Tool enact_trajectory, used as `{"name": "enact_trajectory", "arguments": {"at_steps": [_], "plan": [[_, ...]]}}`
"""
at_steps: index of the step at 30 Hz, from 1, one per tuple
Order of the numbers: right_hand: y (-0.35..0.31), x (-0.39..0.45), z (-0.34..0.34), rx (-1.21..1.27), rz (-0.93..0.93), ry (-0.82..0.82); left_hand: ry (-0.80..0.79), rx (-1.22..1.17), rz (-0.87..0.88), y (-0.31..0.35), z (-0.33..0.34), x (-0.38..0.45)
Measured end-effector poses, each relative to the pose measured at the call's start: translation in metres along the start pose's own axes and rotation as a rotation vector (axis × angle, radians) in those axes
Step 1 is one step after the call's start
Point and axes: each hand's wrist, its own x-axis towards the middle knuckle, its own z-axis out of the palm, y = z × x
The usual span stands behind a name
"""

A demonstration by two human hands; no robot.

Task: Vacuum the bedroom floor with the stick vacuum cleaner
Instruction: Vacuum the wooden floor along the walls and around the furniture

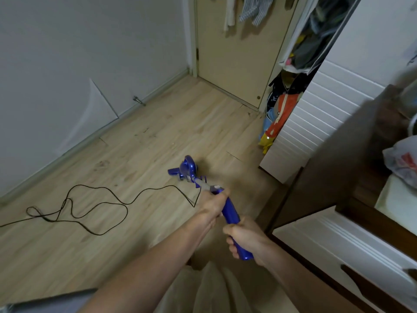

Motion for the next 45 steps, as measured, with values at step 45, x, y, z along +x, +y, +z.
{"name": "enact_trajectory", "arguments": {"at_steps": [45], "plan": [[-0.371,0.327,0.042,-0.283,-0.168,-0.069,-0.097,-0.232,-0.154,0.304,-0.110,0.358]]}}
